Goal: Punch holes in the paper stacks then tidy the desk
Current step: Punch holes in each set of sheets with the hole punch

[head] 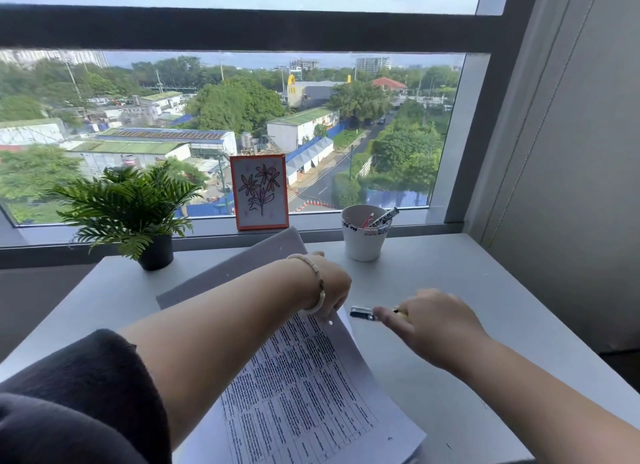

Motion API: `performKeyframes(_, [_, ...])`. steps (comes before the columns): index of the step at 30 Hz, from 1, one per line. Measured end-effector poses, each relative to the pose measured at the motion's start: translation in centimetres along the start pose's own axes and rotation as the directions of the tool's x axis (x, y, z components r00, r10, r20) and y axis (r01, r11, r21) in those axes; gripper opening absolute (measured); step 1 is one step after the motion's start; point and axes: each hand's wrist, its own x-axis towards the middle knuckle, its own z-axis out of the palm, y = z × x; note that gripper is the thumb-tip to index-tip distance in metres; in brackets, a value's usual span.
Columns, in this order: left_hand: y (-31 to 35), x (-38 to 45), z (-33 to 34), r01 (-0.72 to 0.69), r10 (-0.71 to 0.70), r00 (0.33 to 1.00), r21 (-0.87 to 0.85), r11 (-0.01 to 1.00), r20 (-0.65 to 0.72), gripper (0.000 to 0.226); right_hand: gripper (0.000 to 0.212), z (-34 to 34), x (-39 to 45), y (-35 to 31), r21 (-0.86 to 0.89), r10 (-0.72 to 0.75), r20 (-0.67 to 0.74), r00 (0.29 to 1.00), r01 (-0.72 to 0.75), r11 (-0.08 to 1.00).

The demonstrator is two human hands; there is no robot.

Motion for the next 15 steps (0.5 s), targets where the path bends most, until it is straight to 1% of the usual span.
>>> performKeyframes(1, [-0.2,0.0,0.0,-0.002,0.002,1.000,-0.017,1.000,0.008,0.019,0.062,0.1,-0.3,0.1,0.172,0.071,0.040,0.997,-0.077,0.982])
performKeyframes(2, [-0.4,-0.1,-0.1,-0.005,0.006,1.000,-0.030,1.000,0.010,0.020,0.063,0.2,-0.7,0.2,0.392,0.139,0.110,0.984,-0.171,0.904])
performKeyframes(3, [-0.6,-0.2,-0.3,-0.002,0.003,1.000,-0.034,0.999,0.014,0.021,0.062,0.4,-1.1,0.3,0.594,0.171,0.163,0.972,-0.235,0.770])
performKeyframes(4, [-0.9,-0.2,-0.5,0.002,-0.002,1.000,-0.034,0.999,0.011,0.022,0.059,1.0,-1.6,0.2,0.730,0.175,0.199,0.964,-0.265,0.630])
performKeyframes(5, [-1.1,-0.4,-0.8,0.001,0.000,1.000,-0.032,0.999,0.003,0.022,0.051,1.7,-2.1,0.0,0.807,0.161,0.233,0.959,-0.283,0.518])
performKeyframes(6, [-1.3,-0.6,-1.1,-0.003,0.003,1.000,-0.031,1.000,-0.005,0.023,0.044,2.5,-2.6,-0.5,0.844,0.127,0.263,0.956,-0.292,0.450])
performKeyframes(8, [-1.7,-1.0,-1.9,-0.004,0.004,1.000,-0.059,0.998,-0.013,0.024,0.035,3.8,-3.1,-1.4,0.856,0.068,0.319,0.945,-0.318,0.408])
performKeyframes(10, [-2.3,-1.3,-2.4,-0.010,0.006,0.999,-0.110,0.994,-0.033,0.026,0.032,4.3,-3.3,-1.9,0.871,0.035,0.357,0.933,-0.346,0.349])
performKeyframes(11, [-2.5,-1.4,-2.5,0.001,-0.005,0.999,-0.104,0.995,-0.038,0.025,0.030,4.3,-3.4,-2.0,0.887,0.028,0.366,0.930,-0.357,0.291])
performKeyframes(13, [-3.0,-1.3,-2.3,0.020,-0.021,0.999,-0.051,0.999,-0.035,0.022,0.019,4.0,-3.7,-2.1,0.914,0.045,0.357,0.933,-0.358,0.191])
performKeyframes(14, [-3.2,-0.9,-2.1,0.030,-0.031,0.999,-0.041,0.999,-0.025,0.021,0.018,3.8,-3.9,-2.2,0.923,0.063,0.326,0.943,-0.332,0.193])
performKeyframes(15, [-3.2,-0.8,-2.0,0.032,-0.032,0.999,-0.032,0.999,0.012,0.020,0.023,3.8,-4.0,-2.3,0.926,0.085,0.278,0.957,-0.290,0.240])
